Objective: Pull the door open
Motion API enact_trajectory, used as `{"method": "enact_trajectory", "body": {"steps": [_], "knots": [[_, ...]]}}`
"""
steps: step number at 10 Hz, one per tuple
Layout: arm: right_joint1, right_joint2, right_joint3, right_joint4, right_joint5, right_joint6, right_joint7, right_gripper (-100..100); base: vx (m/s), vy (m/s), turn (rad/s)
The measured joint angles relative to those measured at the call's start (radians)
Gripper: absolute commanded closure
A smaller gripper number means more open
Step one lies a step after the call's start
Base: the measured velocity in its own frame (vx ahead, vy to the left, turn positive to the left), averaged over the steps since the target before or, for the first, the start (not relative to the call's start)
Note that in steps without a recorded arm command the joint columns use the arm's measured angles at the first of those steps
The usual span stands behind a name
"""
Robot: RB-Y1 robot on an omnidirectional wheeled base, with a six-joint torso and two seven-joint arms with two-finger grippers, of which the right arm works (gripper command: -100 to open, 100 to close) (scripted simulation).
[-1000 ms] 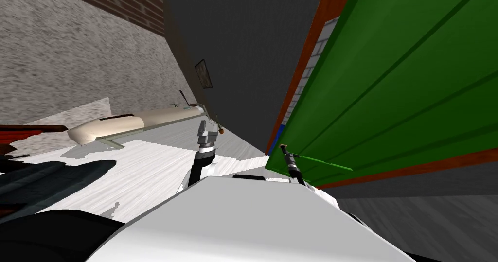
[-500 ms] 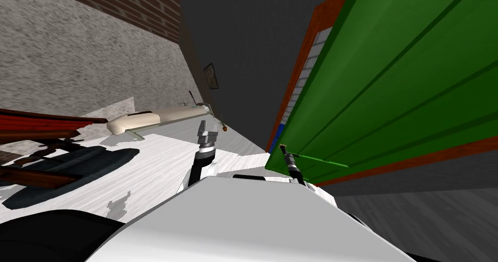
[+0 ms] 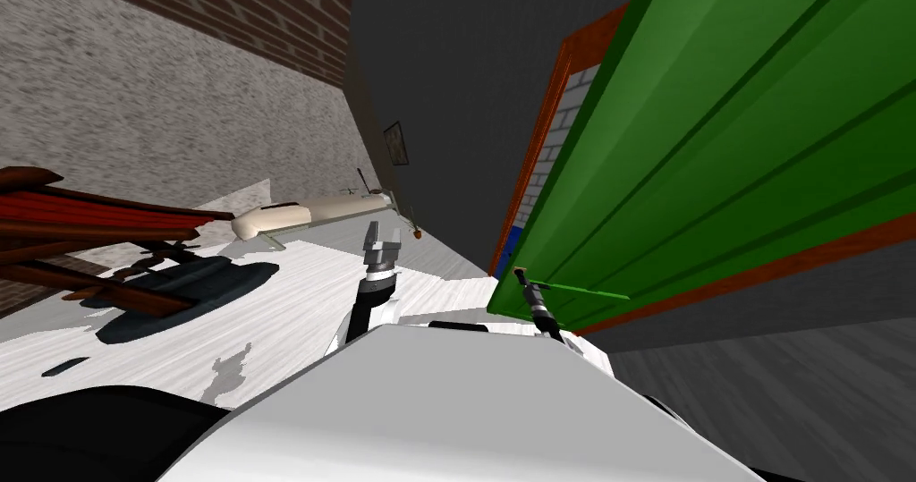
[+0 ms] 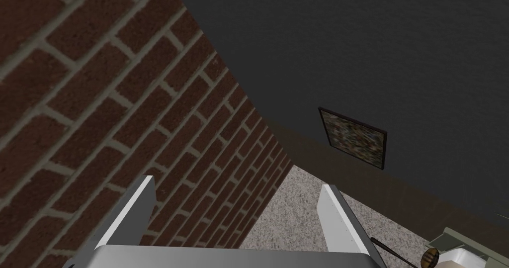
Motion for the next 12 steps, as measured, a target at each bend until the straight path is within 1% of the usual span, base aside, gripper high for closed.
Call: {"method": "enact_trajectory", "body": {"steps": [1, 2, 3, 4, 5, 6, 7, 8, 9, 10, 11, 12], "knots": [[0.012, -0.009, 0.009, -0.016, 0.006, -0.001, -0.011, 100, -0.218, -0.081, 0.137], [0.014, -0.018, 0.018, -0.014, 0.012, -0.014, -0.025, 100, -0.21, -0.082, 0.094], [0.024, -0.021, 0.026, -0.029, 0.018, -0.019, -0.034, 100, -0.221, -0.063, 0.069], [0.025, -0.026, 0.036, -0.025, 0.025, -0.028, -0.044, 100, -0.101, -0.018, 0.023], [0.027, -0.024, 0.039, -0.022, 0.027, -0.029, -0.046, 100, -0.174, -0.051, 0.14], [0.03, -0.032, 0.044, -0.013, 0.031, -0.042, -0.054, 100, -0.232, -0.048, 0.159], [0.041, -0.042, 0.049, -0.015, 0.035, -0.062, -0.064, 100, -0.182, -0.044, 0.11], [0.039, -0.051, 0.056, 0.015, 0.04, -0.092, -0.075, 100, -0.116, -0.043, 0.034], [0.056, -0.053, 0.061, 0.0, 0.044, -0.096, -0.082, 100, -0.163, -0.066, 0.123], [0.066, -0.062, 0.068, -0.002, 0.049, -0.107, -0.091, 100, -0.214, -0.091, 0.18], [0.088, -0.073, 0.075, -0.022, 0.054, -0.118, -0.104, 100, -0.225, -0.09, 0.127], [0.094, -0.082, 0.083, -0.019, 0.06, -0.135, -0.117, 100, -0.197, -0.059, 0.084]]}}
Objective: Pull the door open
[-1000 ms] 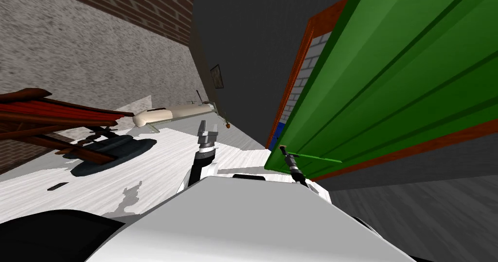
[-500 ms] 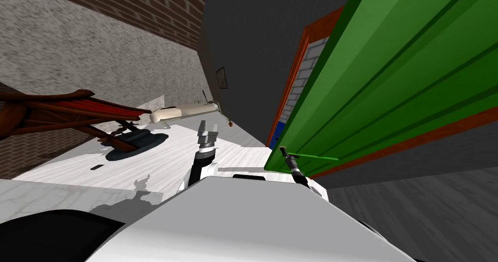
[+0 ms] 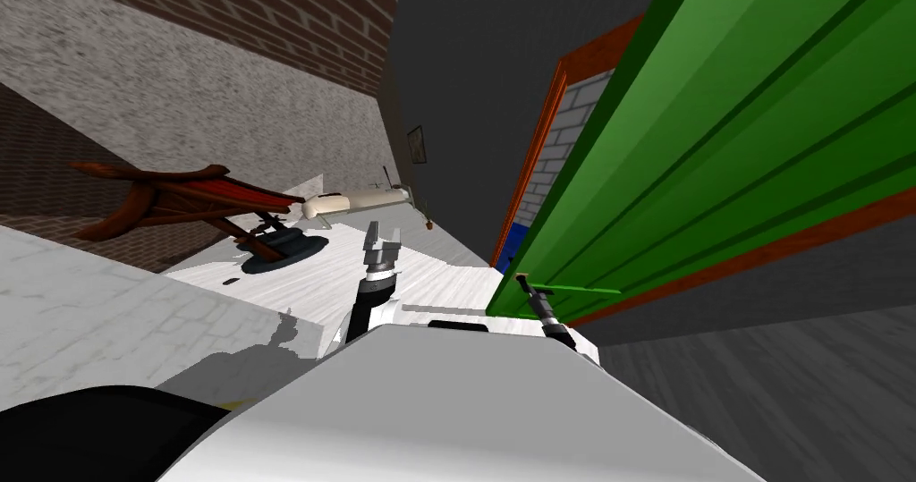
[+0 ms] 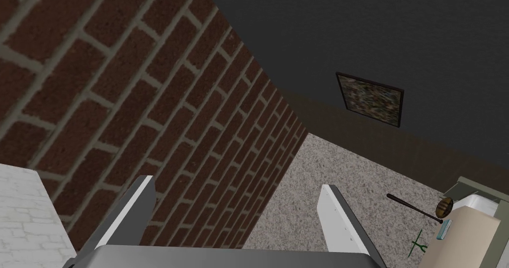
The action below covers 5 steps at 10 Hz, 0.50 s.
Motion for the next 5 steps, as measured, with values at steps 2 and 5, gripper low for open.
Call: {"method": "enact_trajectory", "body": {"steps": [2, 5], "knots": [[0.024, -0.011, 0.011, -0.009, 0.008, -0.019, -0.016, 100, -0.105, -0.025, 0.026], [0.039, -0.024, 0.02, -0.007, 0.017, -0.048, -0.026, 100, -0.175, -0.056, 0.09]]}}
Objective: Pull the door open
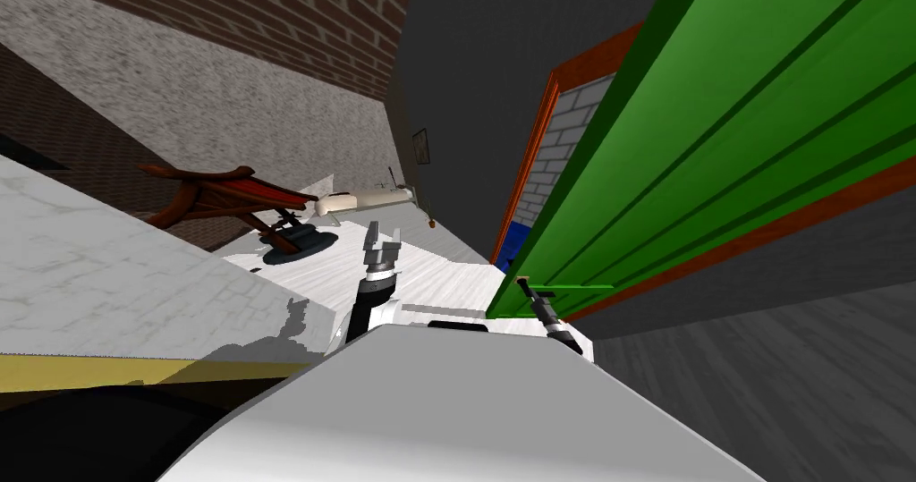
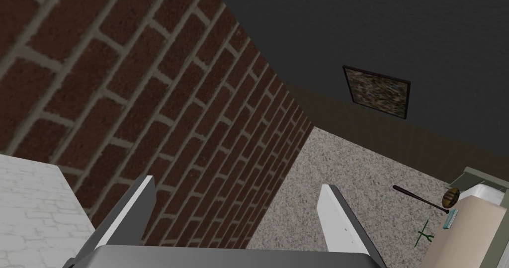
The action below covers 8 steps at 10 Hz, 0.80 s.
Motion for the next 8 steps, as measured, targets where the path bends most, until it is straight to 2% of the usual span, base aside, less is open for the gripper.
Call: {"method": "enact_trajectory", "body": {"steps": [2, 4, 5, 7, 8], "knots": [[0.024, -0.01, 0.012, -0.008, 0.012, -0.03, -0.009, 100, -0.184, -0.104, 0.101], [0.031, -0.017, 0.025, 0.009, 0.023, -0.064, -0.016, 100, -0.141, -0.07, 0.054], [0.049, -0.023, 0.03, -0.006, 0.027, -0.073, -0.021, 100, -0.14, -0.088, 0.063], [0.066, -0.028, 0.039, -0.014, 0.035, -0.091, -0.028, 100, -0.087, -0.08, 0.044], [0.065, -0.03, 0.045, -0.001, 0.04, -0.108, -0.031, 100, -0.036, -0.033, 0.021]]}}
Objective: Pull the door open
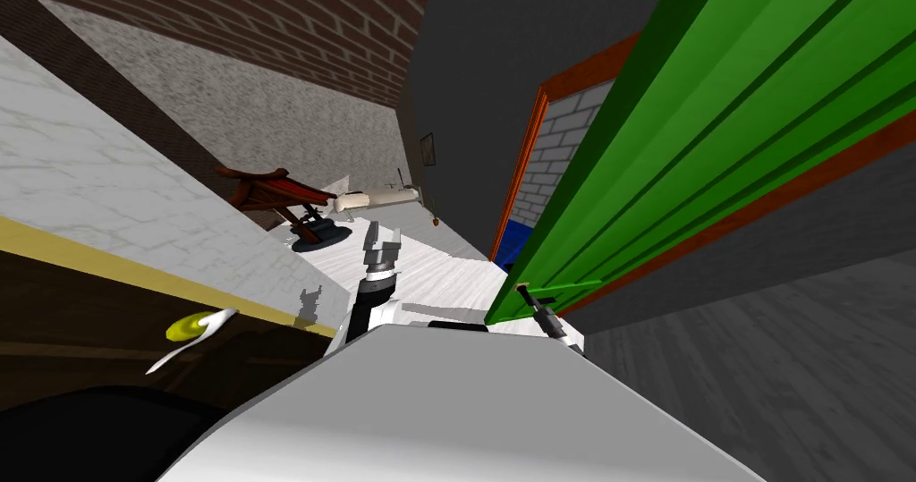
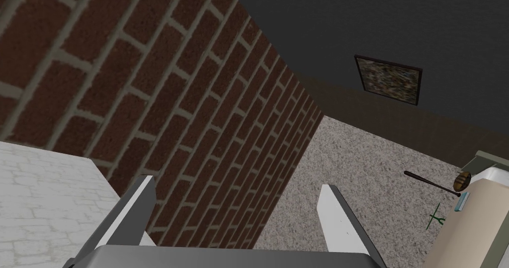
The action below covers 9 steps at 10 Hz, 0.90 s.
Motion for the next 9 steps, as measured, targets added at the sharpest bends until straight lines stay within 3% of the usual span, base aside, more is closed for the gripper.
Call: {"method": "enact_trajectory", "body": {"steps": [6, 9], "knots": [[0.002, 0.0, 0.0, 0.001, 0.0, 0.001, 0.0, 100, 0.006, 0.006, -0.006], [-0.004, -0.007, -0.009, 0.0, -0.004, 0.002, 0.0, 100, -0.085, 0.077, -0.048]]}}
